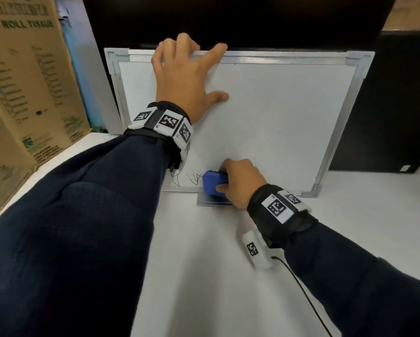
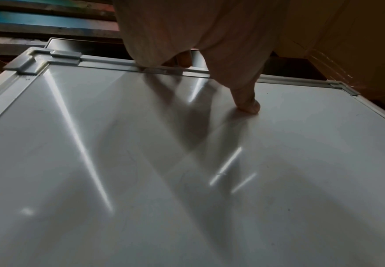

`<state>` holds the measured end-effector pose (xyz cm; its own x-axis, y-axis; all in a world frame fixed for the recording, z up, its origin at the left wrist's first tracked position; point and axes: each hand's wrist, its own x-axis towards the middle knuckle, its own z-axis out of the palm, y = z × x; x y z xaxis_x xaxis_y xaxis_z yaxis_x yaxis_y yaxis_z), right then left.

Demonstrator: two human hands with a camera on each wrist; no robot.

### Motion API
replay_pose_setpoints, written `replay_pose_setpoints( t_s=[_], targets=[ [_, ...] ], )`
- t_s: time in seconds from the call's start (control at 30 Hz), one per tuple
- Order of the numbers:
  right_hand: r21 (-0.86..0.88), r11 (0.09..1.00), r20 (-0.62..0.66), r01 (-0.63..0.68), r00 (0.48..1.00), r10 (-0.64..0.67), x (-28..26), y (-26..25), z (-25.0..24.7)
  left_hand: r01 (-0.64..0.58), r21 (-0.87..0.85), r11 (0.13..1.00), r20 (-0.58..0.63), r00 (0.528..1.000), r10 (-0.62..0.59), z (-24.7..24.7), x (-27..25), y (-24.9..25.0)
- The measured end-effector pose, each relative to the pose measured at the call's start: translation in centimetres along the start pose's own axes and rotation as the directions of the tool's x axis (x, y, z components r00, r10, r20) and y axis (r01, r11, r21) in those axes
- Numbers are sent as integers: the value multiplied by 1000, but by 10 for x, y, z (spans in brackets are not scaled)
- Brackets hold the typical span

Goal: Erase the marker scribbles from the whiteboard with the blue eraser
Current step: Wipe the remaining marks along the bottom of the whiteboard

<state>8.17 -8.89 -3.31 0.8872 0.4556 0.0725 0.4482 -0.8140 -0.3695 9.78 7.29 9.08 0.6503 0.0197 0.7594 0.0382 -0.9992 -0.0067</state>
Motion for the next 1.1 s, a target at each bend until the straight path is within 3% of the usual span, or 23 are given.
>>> replay_pose_setpoints(
  t_s=[0.2,0.27,0.33,0.4,0.47,0.5,0.57,0.8,0.93,1.1],
  targets=[
    [37,999,13,-12,1000,12,1,2,3,-98,-24,995,24,995,98,-5,-10,-16],
    [41,999,21,-29,999,28,-1,9,-1,-76,-25,997,12,997,77,-3,-27,-35],
    [24,999,32,-33,999,32,-3,15,-3,87,-60,994,-23,996,-89,3,-53,-58],
    [30,999,35,-33,999,32,-5,19,-7,322,-195,926,-44,941,-336,7,-81,-76],
    [26,999,39,-29,999,28,-6,20,-8,528,-416,740,76,831,-551,16,-101,-92],
    [14,1000,41,-27,999,27,-5,19,-8,584,-496,643,166,790,-590,23,-108,-97],
    [-12,1000,37,-23,999,23,-2,14,-7,613,-558,560,264,770,-581,32,-117,-99],
    [-20,1000,35,18,999,-17,13,-17,6,655,-561,506,308,733,-607,33,-123,-97],
    [-10,999,34,41,999,-41,16,-28,14,637,-558,532,286,749,-597,31,-128,-105],
    [-24,1000,11,14,1000,-14,6,-4,7,605,-660,444,377,779,-501,38,-133,-116]
  ],
)
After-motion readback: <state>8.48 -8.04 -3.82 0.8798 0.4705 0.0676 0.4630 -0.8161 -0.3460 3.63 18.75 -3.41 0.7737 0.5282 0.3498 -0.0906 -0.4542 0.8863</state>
